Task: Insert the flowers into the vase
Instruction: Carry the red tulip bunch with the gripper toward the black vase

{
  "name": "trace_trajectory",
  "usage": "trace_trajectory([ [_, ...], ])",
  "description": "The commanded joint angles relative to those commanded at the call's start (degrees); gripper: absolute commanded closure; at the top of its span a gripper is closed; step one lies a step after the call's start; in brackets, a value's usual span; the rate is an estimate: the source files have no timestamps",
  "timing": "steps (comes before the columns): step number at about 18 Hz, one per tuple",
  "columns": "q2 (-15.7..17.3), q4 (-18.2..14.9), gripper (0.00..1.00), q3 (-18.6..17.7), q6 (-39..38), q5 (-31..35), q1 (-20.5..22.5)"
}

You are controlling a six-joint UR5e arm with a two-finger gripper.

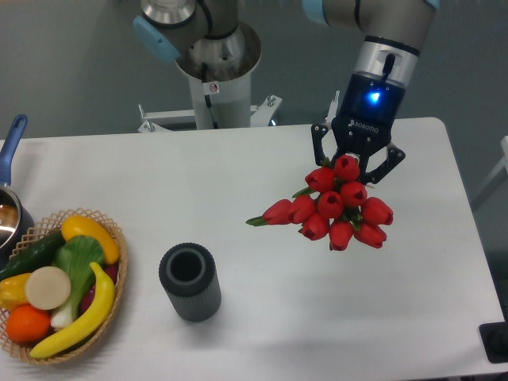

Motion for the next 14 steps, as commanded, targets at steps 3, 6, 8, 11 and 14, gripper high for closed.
trace_trajectory([
  [3, 1.1, 0.1, 0.63, -0.9, 0.2, 0.2, -0.1],
  [6, 1.1, 0.1, 0.63, -0.4, 0.0, -0.1, 0.2],
  [8, 1.2, 0.1, 0.63, -0.4, 0.0, -0.1, 0.2],
  [11, 1.3, 0.1, 0.63, -0.6, -0.1, -0.1, -0.1],
  [14, 1.2, 1.9, 0.63, -0.4, -1.1, -0.1, -0.1],
])
